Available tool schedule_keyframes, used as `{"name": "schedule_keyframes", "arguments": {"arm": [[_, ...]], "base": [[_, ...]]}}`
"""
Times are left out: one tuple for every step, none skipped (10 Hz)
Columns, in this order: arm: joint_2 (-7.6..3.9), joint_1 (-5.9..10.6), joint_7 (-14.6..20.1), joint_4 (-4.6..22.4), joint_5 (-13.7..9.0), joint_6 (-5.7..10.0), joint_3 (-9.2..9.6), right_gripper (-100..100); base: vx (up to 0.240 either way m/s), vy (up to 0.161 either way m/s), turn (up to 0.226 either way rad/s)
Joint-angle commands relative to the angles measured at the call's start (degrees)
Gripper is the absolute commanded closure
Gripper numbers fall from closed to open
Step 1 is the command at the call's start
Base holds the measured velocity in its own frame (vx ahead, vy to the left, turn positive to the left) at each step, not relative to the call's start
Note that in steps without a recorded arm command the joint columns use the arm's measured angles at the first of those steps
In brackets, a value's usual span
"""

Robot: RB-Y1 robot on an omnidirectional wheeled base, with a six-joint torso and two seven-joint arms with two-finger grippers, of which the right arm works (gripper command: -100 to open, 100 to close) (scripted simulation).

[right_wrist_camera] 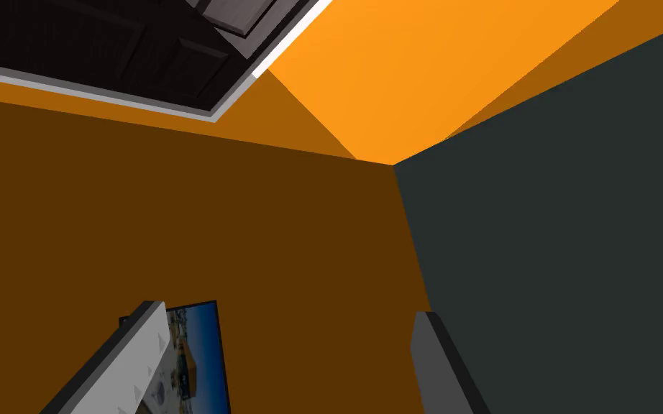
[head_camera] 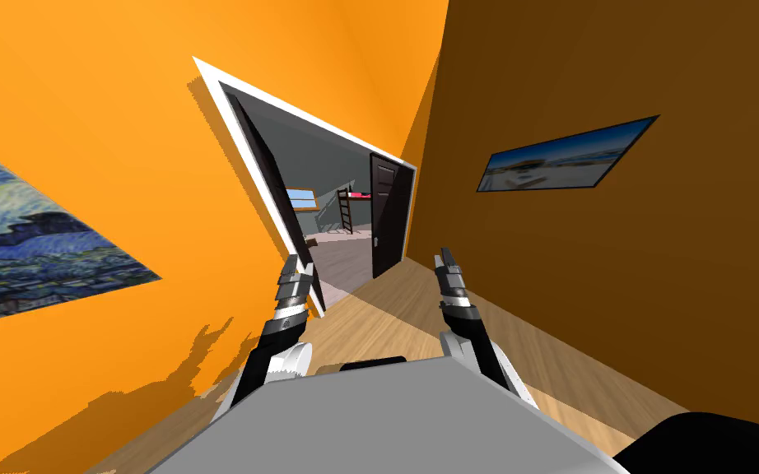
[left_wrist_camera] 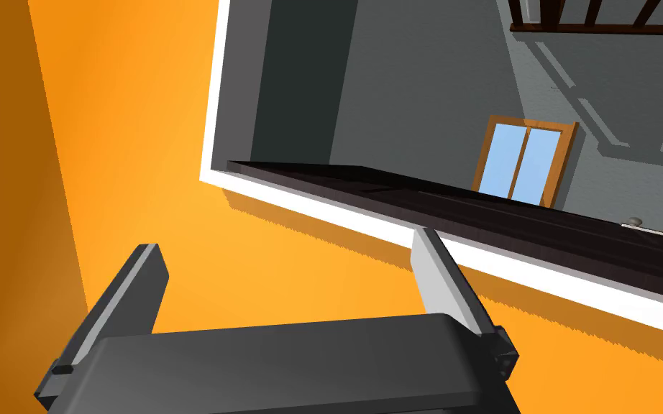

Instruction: Push the door open

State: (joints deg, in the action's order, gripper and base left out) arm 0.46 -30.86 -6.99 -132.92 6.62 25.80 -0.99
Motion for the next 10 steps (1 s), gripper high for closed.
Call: {"name": "schedule_keyframes", "arguments": {"arm": [[-0.6, 0.66, 0.25, 1.68, -0.12, 0.34, 0.93, -100], [-0.89, 1.03, 0.39, 2.62, -0.19, 0.53, 1.46, -100], [-1.18, 1.41, 0.53, 3.56, -0.26, 0.72, 1.98, -100], [-1.47, 1.79, 0.67, 4.54, -0.33, 0.92, 2.52, -100], [-1.8, 2.33, 0.88, 5.89, -0.43, 1.2, 3.28, -100], [-1.97, 2.59, 0.98, 6.56, -0.48, 1.33, 3.65, -100], [-2.3, 3.13, 1.18, 7.91, -0.58, 1.61, 4.4, -100], [-2.46, 3.4, 1.28, 8.59, -0.63, 1.74, 4.78, -100], [-2.63, 3.73, 1.4, 9.43, -0.69, 1.91, 5.25, -100], [-2.96, 4.4, 1.65, 11.12, -0.81, 2.26, 6.19, -100]], "base": [[0.222, -0.007, -0.044], [0.181, -0.014, -0.014], [0.14, -0.028, -0.02], [0.141, -0.034, -0.018], [0.167, -0.033, -0.027], [0.146, -0.033, -0.025], [0.145, -0.003, -0.02], [0.137, -0.005, -0.023], [0.114, -0.021, -0.023], [0.12, -0.03, -0.031]]}}
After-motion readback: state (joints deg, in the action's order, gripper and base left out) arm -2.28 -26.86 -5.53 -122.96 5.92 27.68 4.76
